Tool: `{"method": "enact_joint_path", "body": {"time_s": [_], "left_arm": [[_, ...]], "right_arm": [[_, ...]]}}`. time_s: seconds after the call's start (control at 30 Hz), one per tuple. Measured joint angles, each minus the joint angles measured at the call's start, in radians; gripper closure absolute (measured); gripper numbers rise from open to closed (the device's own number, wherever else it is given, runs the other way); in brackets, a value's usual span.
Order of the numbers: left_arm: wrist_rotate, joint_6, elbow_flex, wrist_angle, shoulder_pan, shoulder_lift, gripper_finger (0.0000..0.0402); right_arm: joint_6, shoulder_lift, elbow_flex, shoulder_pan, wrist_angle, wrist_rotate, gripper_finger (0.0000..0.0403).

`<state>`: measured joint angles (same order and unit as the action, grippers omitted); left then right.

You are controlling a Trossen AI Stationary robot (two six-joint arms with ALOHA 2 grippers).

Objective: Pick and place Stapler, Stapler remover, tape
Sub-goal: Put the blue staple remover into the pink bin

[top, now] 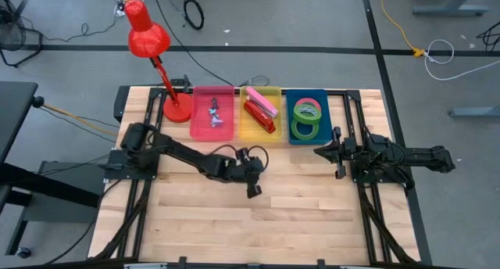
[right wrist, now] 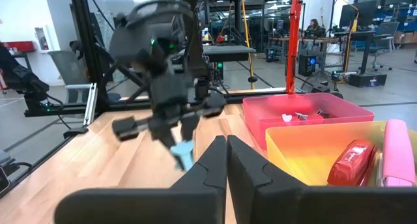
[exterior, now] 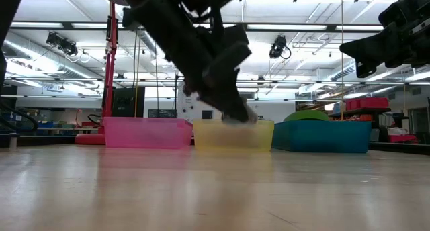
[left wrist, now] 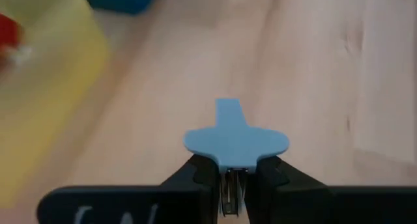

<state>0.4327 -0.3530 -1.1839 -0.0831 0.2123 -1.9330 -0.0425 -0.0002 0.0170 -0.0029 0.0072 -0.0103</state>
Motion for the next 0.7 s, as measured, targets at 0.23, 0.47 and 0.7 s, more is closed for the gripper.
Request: {"method": "enact_joint_path", "body": {"time_s": [0.23, 0.47, 0.7], "left_arm": [[0.056, 0.118, -0.001, -0.051, -0.079, 0.128, 0.0355], [0.061, 0.211, -0.001, -0.112, -0.188, 0.252, 0.0356], [0.065, 0.265, -0.001, -0.198, -0.311, 0.349, 0.0356]], "right_arm": [[0.0, 0.0, 0.0, 0.0, 0.0, 0.0, 0.0387], [0.0, 0.0, 0.0, 0.0, 0.0, 0.0, 0.0387], [0.0, 0.0, 0.0, 0.0, 0.0, 0.0, 0.0387]]}}
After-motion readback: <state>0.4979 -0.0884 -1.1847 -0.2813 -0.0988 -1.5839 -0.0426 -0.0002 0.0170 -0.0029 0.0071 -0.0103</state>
